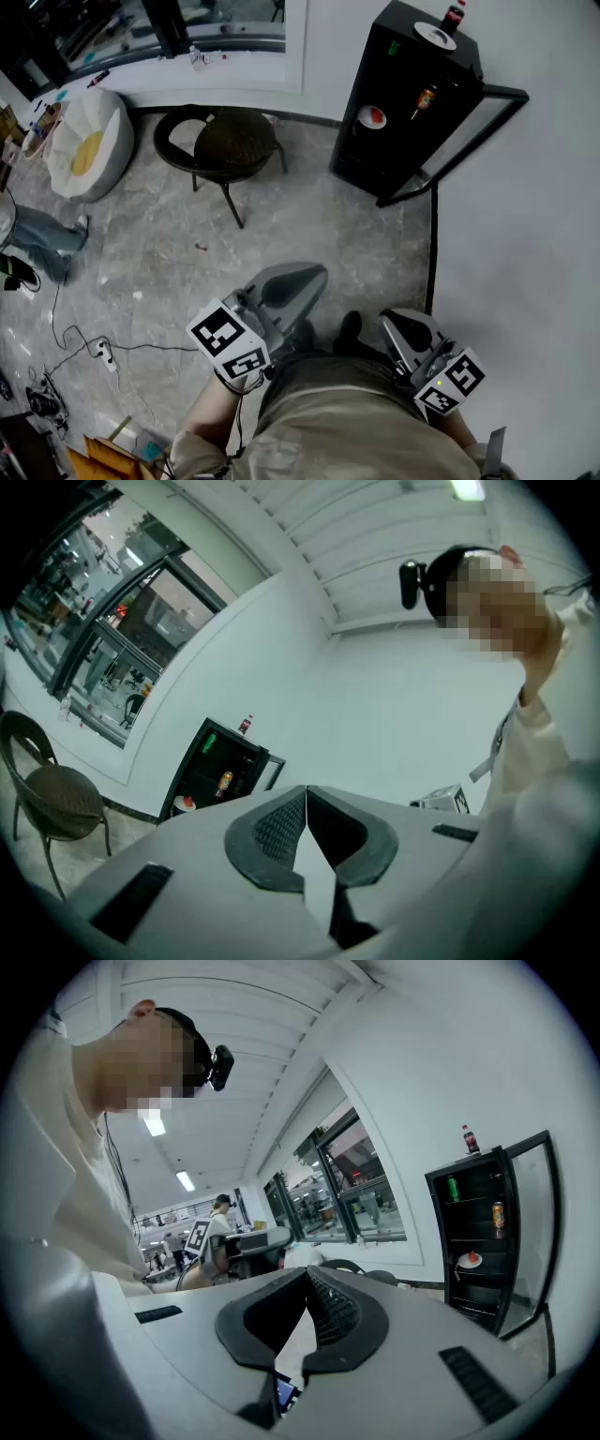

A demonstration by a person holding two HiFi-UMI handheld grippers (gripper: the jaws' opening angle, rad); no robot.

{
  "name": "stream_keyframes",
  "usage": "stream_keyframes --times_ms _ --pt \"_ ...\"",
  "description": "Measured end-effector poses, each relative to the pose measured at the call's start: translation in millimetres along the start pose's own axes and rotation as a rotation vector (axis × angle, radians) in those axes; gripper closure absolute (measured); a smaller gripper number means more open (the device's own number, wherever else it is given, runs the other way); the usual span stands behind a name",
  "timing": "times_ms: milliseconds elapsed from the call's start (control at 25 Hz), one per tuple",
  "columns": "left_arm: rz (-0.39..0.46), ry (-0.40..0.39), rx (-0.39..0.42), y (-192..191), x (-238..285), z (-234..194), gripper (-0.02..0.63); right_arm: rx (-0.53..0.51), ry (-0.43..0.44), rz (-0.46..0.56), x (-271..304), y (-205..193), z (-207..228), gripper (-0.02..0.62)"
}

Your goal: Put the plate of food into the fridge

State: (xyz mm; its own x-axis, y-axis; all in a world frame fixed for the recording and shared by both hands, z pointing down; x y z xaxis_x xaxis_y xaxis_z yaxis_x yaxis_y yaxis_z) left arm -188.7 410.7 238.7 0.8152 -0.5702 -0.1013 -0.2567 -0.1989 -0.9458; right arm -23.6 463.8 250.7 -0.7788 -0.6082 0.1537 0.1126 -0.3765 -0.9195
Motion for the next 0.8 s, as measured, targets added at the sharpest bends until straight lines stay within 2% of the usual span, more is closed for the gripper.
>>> stream_keyframes --times_ms 200,360,640,800 --pt "-0.071 0.051 -0.083 -15 -28 26 0.595 0.053 0.049 -0.081 1 -8 -23 0.574" --pt "-0.086 0.062 -0.073 -11 -31 34 0.595 0.038 0.085 -0.103 9 -3 -33 0.574" --pt "-0.082 0.029 -0.043 -9 -21 37 0.595 -0.069 0.029 -0.107 9 -4 -31 0.573" --pt "-0.068 -0.030 -0.100 -10 -10 42 0.595 -0.090 0.031 -0.088 6 -8 -25 0.573"
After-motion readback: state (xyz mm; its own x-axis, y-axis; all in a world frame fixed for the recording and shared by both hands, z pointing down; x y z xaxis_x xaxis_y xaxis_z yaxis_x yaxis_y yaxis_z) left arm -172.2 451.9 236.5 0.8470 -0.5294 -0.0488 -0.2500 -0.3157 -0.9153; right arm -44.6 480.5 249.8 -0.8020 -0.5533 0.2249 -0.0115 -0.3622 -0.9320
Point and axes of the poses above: the fingertips, and each gripper's own axes: x forward along the fingers, z to its right, y out of its top, the point moved 4 cm from there along -x, backward along the fingers, and after that the axes turned 6 degrees about x, right-handed, at the moved point
